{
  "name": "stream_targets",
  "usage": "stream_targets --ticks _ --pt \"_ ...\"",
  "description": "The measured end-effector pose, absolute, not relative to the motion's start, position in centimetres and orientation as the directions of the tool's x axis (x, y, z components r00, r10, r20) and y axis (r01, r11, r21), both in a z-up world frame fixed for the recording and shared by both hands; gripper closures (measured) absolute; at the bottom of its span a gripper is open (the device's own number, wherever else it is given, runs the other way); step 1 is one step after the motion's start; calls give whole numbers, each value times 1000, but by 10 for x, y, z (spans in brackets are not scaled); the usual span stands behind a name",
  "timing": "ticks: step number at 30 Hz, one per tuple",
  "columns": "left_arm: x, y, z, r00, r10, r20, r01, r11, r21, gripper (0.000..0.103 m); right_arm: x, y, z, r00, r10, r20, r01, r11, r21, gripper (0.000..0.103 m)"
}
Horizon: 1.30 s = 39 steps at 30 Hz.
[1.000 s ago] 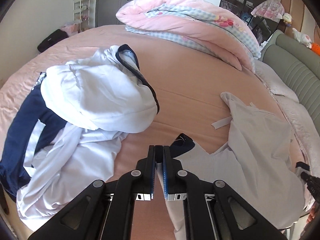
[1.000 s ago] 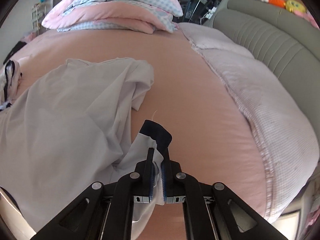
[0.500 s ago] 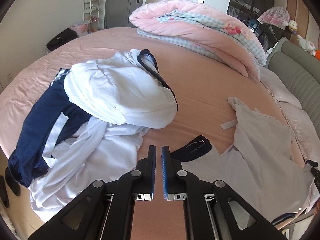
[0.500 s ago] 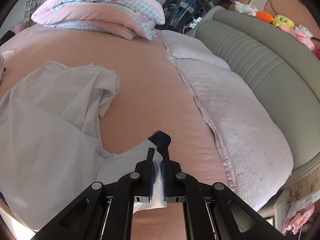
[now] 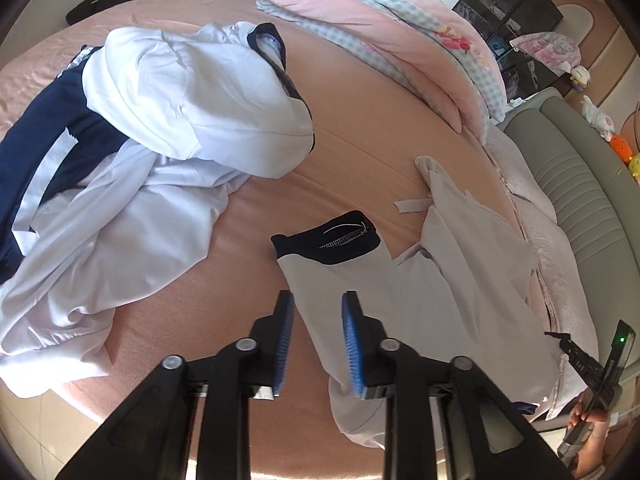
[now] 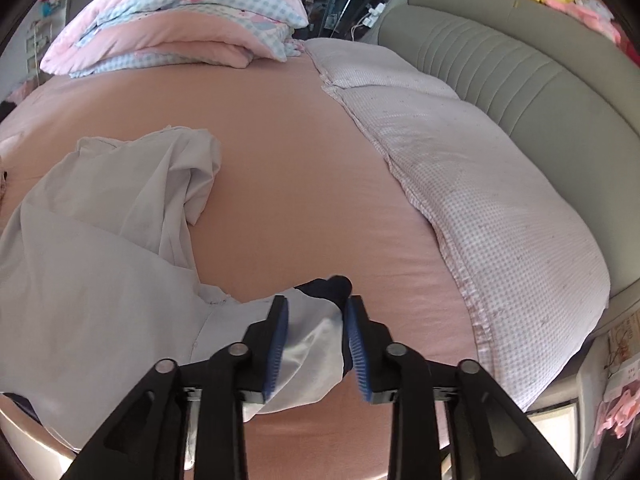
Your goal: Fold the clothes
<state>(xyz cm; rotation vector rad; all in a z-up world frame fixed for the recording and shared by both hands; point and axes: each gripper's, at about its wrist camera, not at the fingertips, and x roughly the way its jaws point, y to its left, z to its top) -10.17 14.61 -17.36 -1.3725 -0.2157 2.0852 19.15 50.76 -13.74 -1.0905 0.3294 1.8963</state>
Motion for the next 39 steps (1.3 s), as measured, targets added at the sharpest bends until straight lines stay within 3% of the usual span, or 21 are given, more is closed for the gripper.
stream_targets --ticks 2,5,10,14,16,29,31,33,39 --pt "-104 140 -177 -239 626 -743 -372 -765 -525 28 202 513 -138 -248 530 -811 -831 -547 -104 44" --pt "-109 132 -179 -220 674 -705 -311 -734 -604 28 218 521 -138 -335 453 -826 -850 -524 57 36" --pt "-114 131 -189 -177 686 -706 -251 -725 -641 28 247 530 -147 -467 313 -827 -852 -408 327 34" --pt "-114 130 -204 -118 712 -692 -195 -700 -687 28 275 528 -178 -640 154 -753 -766 -199 611 33" --pt "-113 129 -211 -95 725 -682 -163 -687 -708 28 285 522 -195 -691 117 -713 -723 -101 684 33" --pt "-113 126 -225 -68 795 -603 -53 -606 -793 27 294 499 -236 -823 124 -554 -538 138 831 33" --pt "-115 127 -227 -66 808 -586 -26 -588 -808 23 291 500 -238 -829 126 -544 -526 152 837 33" --pt "-118 130 -229 -57 823 -566 0 -566 -824 19 286 502 -239 -835 126 -536 -516 160 842 30" --pt "-127 154 -238 25 854 -519 23 -520 -854 19 265 512 -245 -854 111 -508 -490 158 857 24"
